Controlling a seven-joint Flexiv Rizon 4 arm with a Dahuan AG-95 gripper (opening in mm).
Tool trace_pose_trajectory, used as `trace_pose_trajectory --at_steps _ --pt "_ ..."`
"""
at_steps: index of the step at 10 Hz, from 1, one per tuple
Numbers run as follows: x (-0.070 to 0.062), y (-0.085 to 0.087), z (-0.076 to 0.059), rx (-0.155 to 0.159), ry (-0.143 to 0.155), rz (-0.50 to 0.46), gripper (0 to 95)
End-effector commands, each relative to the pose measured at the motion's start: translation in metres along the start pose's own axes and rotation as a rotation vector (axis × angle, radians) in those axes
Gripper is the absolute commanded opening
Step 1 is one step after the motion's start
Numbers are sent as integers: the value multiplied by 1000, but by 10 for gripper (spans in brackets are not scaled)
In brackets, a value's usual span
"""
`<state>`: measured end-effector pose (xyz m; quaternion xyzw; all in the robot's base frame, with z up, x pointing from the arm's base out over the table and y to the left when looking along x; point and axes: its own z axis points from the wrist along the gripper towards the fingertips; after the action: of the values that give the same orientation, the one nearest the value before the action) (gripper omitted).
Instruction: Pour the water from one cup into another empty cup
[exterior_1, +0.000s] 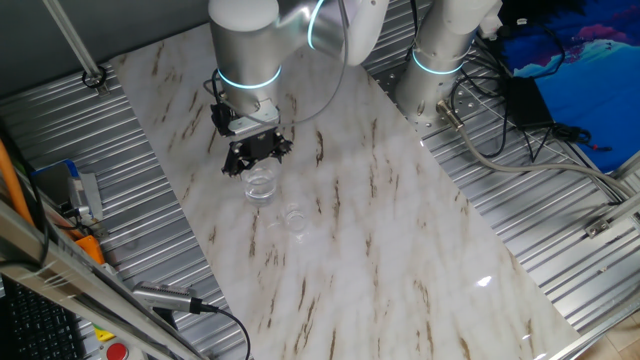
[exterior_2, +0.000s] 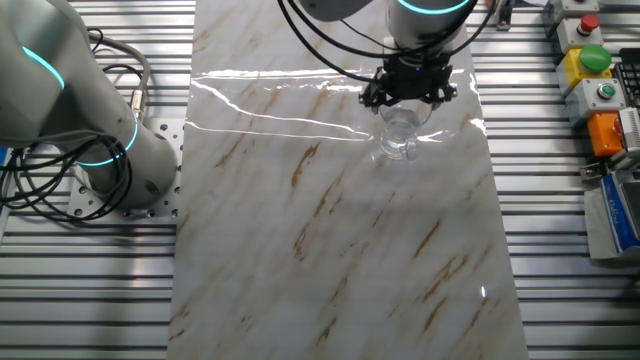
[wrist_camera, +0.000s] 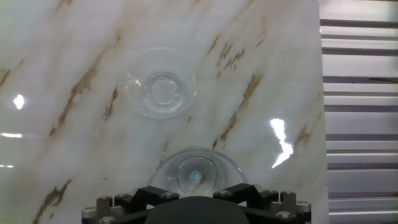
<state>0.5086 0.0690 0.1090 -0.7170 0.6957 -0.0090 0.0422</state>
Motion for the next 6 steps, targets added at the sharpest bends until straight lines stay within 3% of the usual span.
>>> trace_pose_trajectory --at_steps 1,6 --pt "0 0 1 2 -1 -2 950" --pt "1 -1 2 1 -6 -50 950"
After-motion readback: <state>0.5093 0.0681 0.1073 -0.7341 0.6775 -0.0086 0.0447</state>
